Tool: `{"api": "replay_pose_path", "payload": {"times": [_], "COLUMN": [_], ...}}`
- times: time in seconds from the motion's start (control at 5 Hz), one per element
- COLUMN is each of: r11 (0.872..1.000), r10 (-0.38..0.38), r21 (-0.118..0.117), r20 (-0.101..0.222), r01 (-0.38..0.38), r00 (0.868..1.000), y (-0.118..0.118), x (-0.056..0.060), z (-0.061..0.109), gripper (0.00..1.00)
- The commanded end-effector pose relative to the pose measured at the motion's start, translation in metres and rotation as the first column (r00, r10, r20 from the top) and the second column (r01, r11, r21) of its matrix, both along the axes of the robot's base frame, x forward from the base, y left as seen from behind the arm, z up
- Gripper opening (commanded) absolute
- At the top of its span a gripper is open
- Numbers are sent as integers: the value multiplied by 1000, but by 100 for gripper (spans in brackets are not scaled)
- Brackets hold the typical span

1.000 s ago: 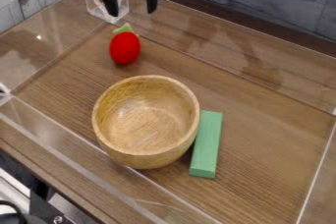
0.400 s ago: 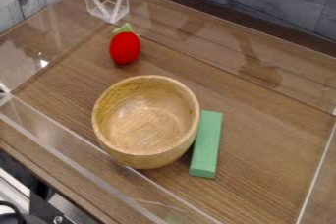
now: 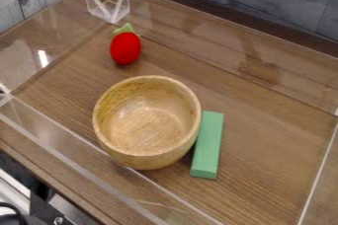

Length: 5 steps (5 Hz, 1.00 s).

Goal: Move the red fruit to the left

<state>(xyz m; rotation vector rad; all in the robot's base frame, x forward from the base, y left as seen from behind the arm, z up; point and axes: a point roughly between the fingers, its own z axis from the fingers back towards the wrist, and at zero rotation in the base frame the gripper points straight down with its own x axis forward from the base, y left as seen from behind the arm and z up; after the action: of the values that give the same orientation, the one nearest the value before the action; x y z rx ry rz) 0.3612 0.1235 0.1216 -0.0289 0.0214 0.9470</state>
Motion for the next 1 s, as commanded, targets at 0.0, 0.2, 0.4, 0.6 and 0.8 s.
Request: {"api": "replay_pose_path", "payload": {"times": [0.0,0.2,0.4,0.6,0.8], "r11": [999,999,999,998,993], "r10": [0,-2,29,52,105], "r21": [33,37,41,44,48], "r20": [69,62,55,51,46], "r01": [-2,0,-31,-54,-107], "r00": [998,998,998,997,993], "y": [-4,-10,-9,-9,-5], "x": [14,14,12,11,12], "z": [14,2,-2,-4,-10], "gripper": [0,0,0,0,0]}}
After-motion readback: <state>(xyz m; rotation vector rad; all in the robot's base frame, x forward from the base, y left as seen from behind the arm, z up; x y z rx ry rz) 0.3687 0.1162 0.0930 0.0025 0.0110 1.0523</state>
